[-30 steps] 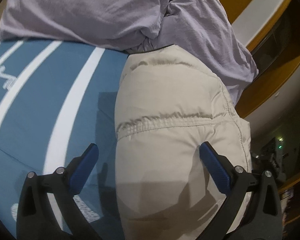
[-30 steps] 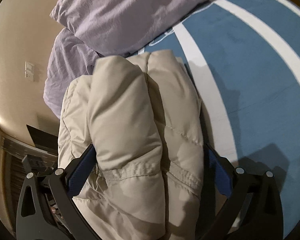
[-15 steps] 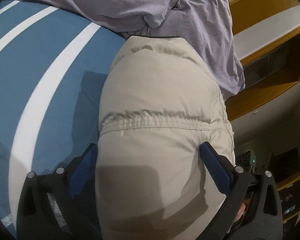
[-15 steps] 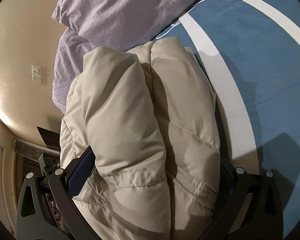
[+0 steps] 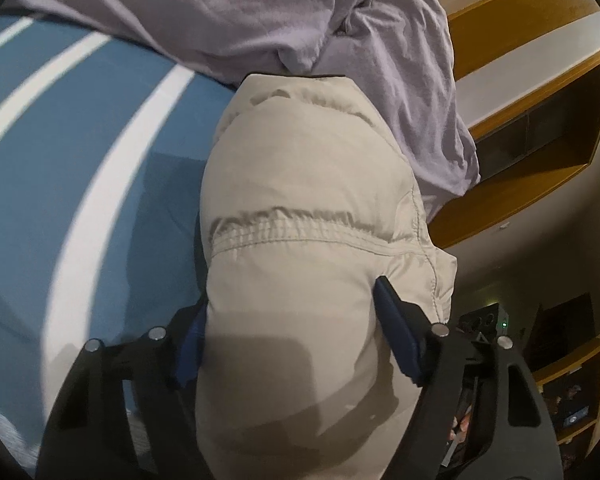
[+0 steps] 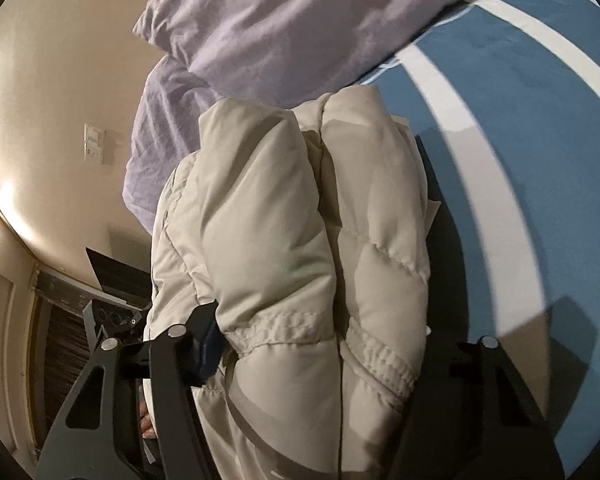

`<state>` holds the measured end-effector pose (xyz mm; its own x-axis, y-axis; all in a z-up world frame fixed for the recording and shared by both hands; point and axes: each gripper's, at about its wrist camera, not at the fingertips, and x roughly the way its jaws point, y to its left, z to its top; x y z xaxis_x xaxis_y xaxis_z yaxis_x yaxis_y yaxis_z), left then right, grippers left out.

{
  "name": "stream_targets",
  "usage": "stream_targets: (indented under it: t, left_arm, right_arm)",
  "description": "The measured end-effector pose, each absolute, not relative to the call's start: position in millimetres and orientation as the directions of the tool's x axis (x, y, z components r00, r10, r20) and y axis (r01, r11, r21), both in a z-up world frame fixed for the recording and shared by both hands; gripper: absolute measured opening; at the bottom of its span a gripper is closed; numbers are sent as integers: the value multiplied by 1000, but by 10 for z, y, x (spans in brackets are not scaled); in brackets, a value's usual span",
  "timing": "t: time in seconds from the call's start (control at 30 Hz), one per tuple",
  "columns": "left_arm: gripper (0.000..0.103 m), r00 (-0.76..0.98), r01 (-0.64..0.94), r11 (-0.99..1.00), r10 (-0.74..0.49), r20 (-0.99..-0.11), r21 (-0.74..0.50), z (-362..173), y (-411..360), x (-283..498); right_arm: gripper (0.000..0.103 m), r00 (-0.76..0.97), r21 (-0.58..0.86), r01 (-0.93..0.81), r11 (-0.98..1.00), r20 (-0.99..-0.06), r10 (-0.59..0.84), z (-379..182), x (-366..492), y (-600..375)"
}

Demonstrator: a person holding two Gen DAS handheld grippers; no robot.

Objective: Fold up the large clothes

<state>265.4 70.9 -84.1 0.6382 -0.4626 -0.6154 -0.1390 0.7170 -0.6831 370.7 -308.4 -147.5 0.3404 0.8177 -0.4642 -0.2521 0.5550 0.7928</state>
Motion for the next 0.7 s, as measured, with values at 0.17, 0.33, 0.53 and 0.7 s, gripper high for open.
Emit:
stream_targets:
  t: [0.17,0.33,0.53,0.7]
  left_arm:
    - [75,664,-172,731,-410,-626,-661,-707,1043,2660]
    - [75,690,-204,756,-340,-639,-622,-544,1387,2676]
    - [75,697,-237,806,-249,-672,-543,-588,1613,2740]
    - [80,720,-224,857,-175,-672,-464,-562,1563,2691]
  right_arm:
    - [59,322,795,-278,539,-452,832,-1413,3791,-2731]
    - [58,303,784,-322,531,-446,842,-1308,3868,-2309]
    - [61,326,771,-329,545,-449,832,-1381,3900,-2022]
    - [72,330,753,-322,574,-479,814,-1368,3882,-2064]
